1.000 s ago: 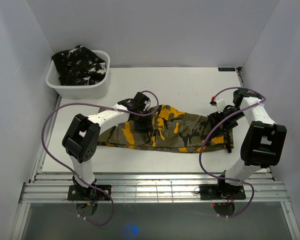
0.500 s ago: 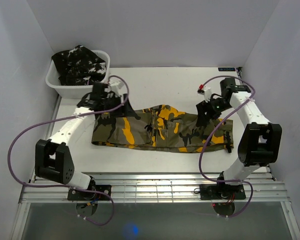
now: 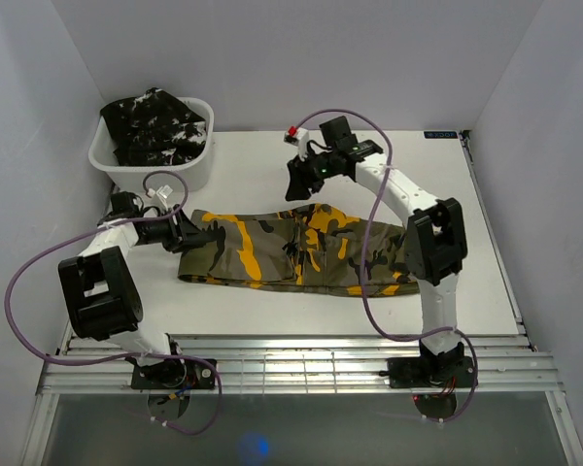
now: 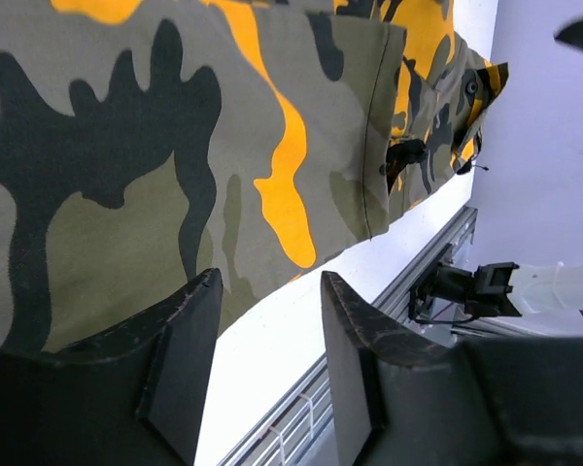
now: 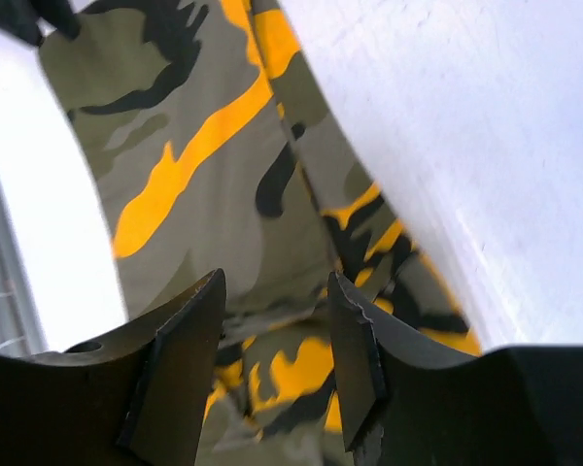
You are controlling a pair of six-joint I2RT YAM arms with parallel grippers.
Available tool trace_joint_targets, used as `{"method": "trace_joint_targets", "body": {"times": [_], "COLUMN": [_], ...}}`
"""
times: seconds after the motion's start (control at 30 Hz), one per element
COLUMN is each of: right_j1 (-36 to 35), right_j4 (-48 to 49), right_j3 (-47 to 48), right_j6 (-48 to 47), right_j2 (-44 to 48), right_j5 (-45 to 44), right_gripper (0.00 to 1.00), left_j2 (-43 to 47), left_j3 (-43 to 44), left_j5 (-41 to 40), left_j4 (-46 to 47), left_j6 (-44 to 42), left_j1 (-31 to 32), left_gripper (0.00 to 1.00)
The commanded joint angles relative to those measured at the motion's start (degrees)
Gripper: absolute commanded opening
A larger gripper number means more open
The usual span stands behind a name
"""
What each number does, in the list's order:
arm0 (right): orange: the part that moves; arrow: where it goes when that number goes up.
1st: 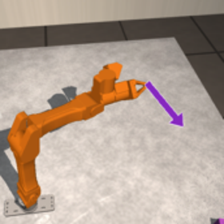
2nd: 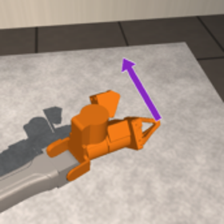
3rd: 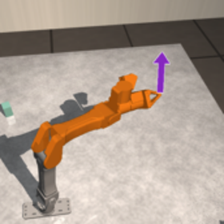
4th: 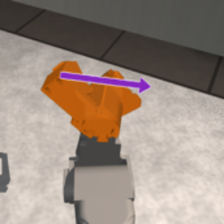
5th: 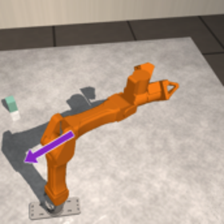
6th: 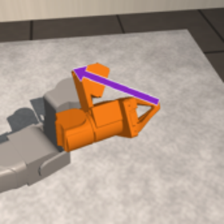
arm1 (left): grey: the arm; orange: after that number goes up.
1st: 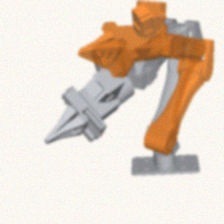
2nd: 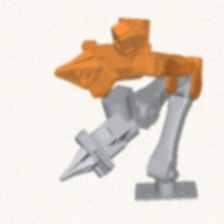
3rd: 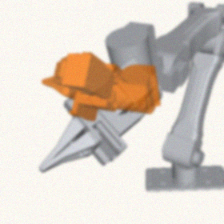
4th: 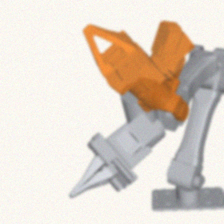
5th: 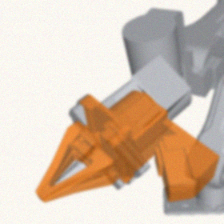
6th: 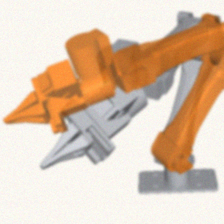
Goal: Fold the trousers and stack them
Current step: Fold the trousers
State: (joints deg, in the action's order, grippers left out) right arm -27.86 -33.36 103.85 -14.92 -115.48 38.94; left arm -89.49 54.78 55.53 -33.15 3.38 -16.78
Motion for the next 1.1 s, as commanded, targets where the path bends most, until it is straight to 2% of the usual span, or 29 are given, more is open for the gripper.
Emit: {"method": "trace_joint_targets", "body": {"times": [0.0, 0.1, 0.27, 0.37, 0.43, 0.57, 0.7, 0.8, 0.9, 0.93, 0.97, 1.07], "right_j1": [-4.1, -6.8, -11.2, -12.0, -12.0, -10.7, -8.9, -8.4, -8.3, -8.3, -8.3, -8.2], "right_j4": [4.1, 4.8, 8.5, 9.2, 9.2, 9.0, 9.1, 9.0, 7.7, 6.8, 6.0, 1.0], "right_j3": [8.9, 12.9, 10.4, 6.7, 5.1, 1.4, -1.7, -3.0, -2.6, -2.2, -0.9, -0.1], "right_j6": [1.7, 1.9, 3.3, 3.7, 3.7, 2.5, 4.0, 3.4, 1.7, 0.9, 0.2, -2.8], "right_j2": [-8.0, -12.5, -15.8, -18.2, -20.0, -20.8, -18.9, -15.8, -10.6, -9.2, -8.0, -3.9], "right_j5": [-6.1, -6.4, -5.3, -6.8, -10.3, -17.4, -21.1, -19.3, -11.5, -8.7, -7.1, -5.4], "right_gripper": [0.52, 0.49, 0.46, 0.34, 0.31, 0.08, 0.08, 0.08, 0.13, 0.16, 0.23, 0.30], "left_j2": [-0.4, -0.9, -6.2, -9.0, -10.3, -13.2, -14.1, -13.9, -8.4, -6.5, -3.0, 0.4], "left_j3": [-1.6, -3.4, -8.3, -9.9, -10.3, -8.3, -8.0, -7.7, -5.9, -5.1, -3.1, 0.8], "left_j5": [4.2, 5.4, -1.1, -3.4, -6.5, -10.0, -12.2, -9.4, -0.7, 0.4, 0.7, 0.6], "left_j4": [2.6, 4.8, 8.0, 8.8, 8.9, 5.8, 4.7, 3.6, 1.6, 0.4, -0.2, -1.7], "left_j6": [-1.9, -0.4, 1.8, 2.9, 3.4, 2.6, 2.8, 0.7, -4.9, -6.4, -8.4, -10.6], "left_j1": [0.0, 0.0, -1.1, -3.3, -5.4, -8.1, -11.0, -11.5, -11.5, -11.6, -11.9, -13.1], "left_gripper": [0.54, 0.53, 0.47, 0.42, 0.41, 0.37, 0.33, 0.33, 0.52, 0.57, 0.68, 0.83]}}
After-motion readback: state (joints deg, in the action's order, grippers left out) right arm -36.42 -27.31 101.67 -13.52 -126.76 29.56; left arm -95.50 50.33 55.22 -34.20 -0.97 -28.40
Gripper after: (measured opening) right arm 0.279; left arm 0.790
